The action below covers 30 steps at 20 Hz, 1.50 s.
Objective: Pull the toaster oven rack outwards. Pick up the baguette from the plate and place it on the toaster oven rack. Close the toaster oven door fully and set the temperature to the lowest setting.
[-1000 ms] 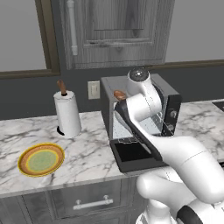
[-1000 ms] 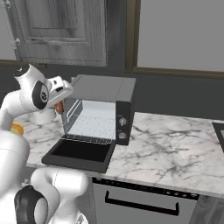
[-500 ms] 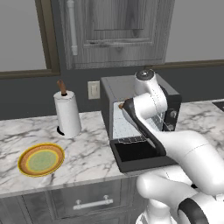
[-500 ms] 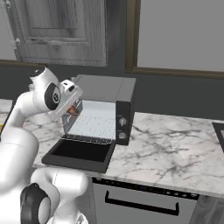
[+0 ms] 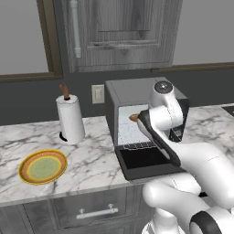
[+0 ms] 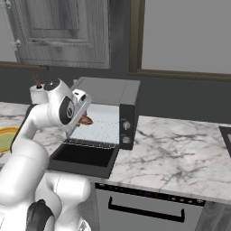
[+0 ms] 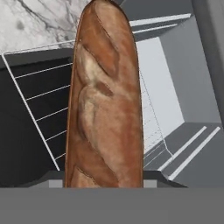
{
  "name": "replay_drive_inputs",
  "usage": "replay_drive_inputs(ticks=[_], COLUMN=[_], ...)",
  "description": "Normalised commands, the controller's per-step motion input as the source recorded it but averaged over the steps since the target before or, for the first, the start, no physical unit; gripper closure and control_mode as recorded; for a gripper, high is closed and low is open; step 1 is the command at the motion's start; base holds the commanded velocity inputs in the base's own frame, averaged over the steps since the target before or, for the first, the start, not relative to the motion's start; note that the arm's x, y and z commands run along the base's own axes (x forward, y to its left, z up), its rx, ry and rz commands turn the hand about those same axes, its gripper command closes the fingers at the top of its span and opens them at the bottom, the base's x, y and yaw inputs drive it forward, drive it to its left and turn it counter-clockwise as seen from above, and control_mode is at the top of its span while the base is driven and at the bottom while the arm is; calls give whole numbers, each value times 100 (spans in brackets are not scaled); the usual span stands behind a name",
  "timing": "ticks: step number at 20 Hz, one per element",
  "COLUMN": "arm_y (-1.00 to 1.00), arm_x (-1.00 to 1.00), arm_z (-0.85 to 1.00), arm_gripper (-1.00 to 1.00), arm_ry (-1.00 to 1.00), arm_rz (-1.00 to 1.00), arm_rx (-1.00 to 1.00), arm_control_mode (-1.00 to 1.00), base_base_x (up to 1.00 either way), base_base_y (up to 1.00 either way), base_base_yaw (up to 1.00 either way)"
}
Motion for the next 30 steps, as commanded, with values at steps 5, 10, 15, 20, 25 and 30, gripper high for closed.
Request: replay_drive_inputs(ticks=[5,10,15,20,25,30], arm_y=[-1,0,0,0,1,3], arm_x=[6,5,15,16,25,24], arm_z=[-24,-20,-37,-32,-32,-40], arm_gripper=[100,100,100,100,100,100], arm_ry=[-3,-1,-3,-2,0,0], arm_rz=[9,11,7,7,7,6], arm_rx=[0,0,0,0,-1,-3], arm_control_mode=[-100,-100,-100,-100,-100,-100], base_base_x=[0,0,0,0,0,0], base_base_y=[0,0,0,0,0,0], base_base_yaw=[0,0,0,0,0,0])
